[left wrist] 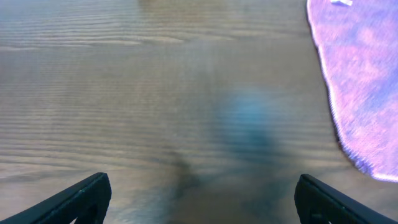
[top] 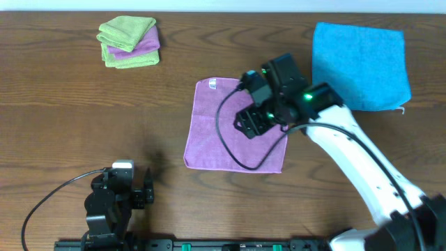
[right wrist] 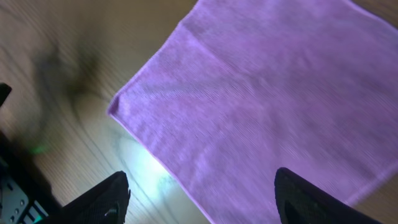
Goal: Fold the cloth
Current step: 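Drag the pink cloth with the right gripper to the table center, then release the pink cloth and pull the right gripper back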
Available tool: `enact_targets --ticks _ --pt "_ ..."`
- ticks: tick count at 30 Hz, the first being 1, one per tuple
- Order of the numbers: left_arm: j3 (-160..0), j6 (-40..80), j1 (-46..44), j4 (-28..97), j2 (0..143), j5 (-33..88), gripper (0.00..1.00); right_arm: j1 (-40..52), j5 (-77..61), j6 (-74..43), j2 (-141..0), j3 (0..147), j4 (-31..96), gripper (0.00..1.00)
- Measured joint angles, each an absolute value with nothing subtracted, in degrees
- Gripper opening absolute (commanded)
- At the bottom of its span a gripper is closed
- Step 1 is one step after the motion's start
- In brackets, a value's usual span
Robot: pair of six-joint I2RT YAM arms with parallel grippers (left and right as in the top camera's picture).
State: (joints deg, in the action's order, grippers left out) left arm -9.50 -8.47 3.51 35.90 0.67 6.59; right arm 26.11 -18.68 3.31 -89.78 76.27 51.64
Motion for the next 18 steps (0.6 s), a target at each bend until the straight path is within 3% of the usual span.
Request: enact_targets --ticks 9,18 --pt "-14.13 1.91 3.51 36.01 1.91 18.28 0.96 14.24 -24.25 3.51 -74.48 57.76 49.36 0.84" --pt "-29.87 7.99 3.51 39.62 21.61 27.66 0.95 3.79 -31.64 3.2 -65.28 44.69 48.53 0.85"
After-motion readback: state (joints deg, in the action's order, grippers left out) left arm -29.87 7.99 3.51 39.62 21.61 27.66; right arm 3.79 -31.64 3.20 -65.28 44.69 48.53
